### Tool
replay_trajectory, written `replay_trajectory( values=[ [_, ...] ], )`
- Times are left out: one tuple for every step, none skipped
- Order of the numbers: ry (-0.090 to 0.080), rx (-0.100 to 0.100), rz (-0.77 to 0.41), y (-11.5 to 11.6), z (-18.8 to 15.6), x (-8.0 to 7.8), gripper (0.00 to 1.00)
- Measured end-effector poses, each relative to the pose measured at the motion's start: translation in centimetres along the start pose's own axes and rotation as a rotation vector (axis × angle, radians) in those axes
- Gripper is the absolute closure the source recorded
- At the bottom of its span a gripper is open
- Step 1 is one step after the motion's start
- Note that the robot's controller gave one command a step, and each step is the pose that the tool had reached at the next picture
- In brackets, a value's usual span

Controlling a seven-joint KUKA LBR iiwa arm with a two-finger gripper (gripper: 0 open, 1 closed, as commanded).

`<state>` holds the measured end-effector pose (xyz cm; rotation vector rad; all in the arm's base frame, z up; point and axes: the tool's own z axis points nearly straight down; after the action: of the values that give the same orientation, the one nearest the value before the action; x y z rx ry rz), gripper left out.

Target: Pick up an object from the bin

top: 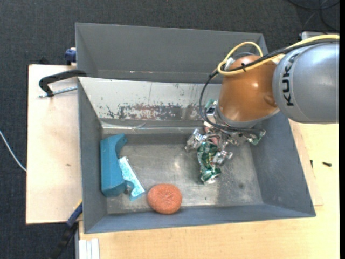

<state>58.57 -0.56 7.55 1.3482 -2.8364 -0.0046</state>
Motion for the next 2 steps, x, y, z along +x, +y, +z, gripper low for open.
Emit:
replay_trajectory(
  values=[
    [0.000,0.000,0.000,0.00,0.00,0.00,1.00],
    [0.000,0.000,0.000,0.07,-0.32,0.05,1.00]
  ],
)
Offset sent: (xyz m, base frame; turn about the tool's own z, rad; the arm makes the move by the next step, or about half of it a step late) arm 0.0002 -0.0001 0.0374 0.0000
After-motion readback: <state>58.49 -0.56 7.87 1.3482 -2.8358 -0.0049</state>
